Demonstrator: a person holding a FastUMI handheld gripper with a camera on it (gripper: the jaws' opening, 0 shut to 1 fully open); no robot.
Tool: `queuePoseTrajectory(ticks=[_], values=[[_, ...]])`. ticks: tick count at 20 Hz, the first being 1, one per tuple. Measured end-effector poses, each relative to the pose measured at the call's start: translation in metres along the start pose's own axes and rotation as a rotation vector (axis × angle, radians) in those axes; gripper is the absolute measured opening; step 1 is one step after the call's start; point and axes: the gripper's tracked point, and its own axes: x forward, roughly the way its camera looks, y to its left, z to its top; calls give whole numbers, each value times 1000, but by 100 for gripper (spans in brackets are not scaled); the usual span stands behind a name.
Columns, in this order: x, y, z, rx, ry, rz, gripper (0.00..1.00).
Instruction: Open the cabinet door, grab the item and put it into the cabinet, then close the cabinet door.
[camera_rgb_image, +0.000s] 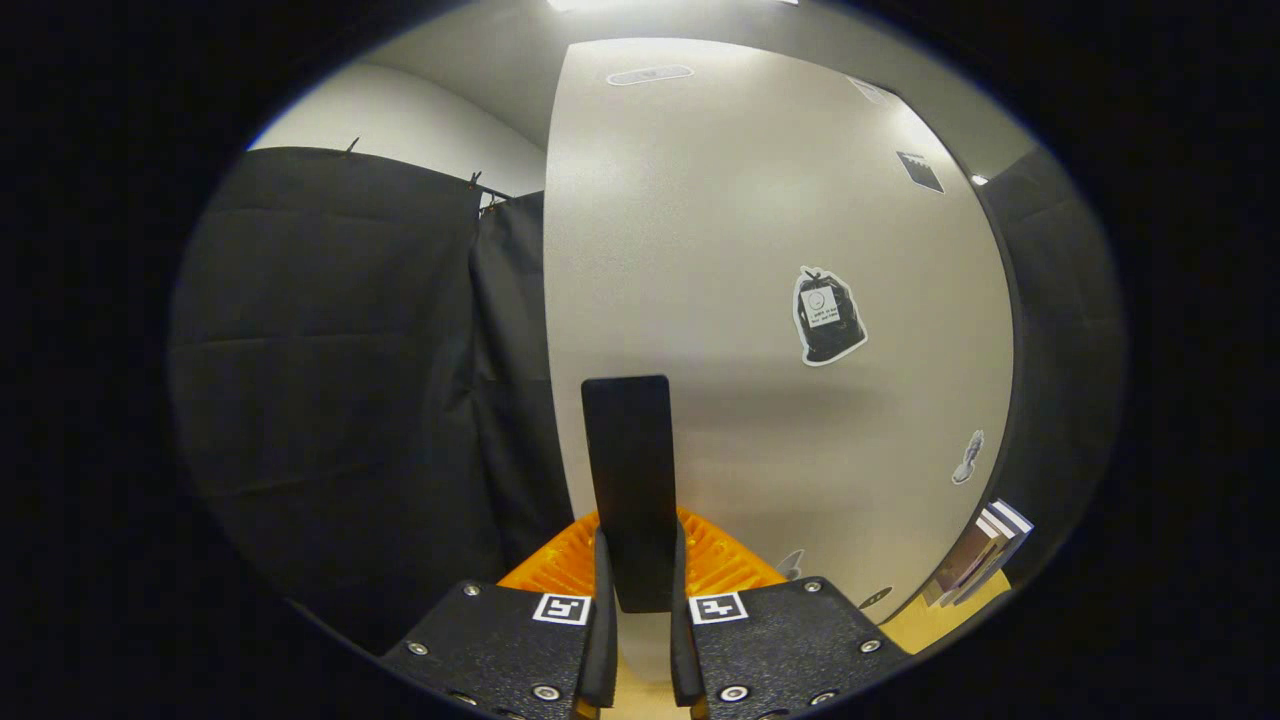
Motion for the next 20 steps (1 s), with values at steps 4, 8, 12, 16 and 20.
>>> queuePoseTrajectory(ticks=[4, 8, 12, 16, 20], values=[[-13, 0, 1, 6, 14, 19, 22], [-31, -4, 2, -1, 26, 29, 22], [-44, -11, 0, -22, 25, 26, 22], [-56, -17, 0, -23, 34, 29, 22], [-78, -27, 1, -30, 36, 21, 21]])
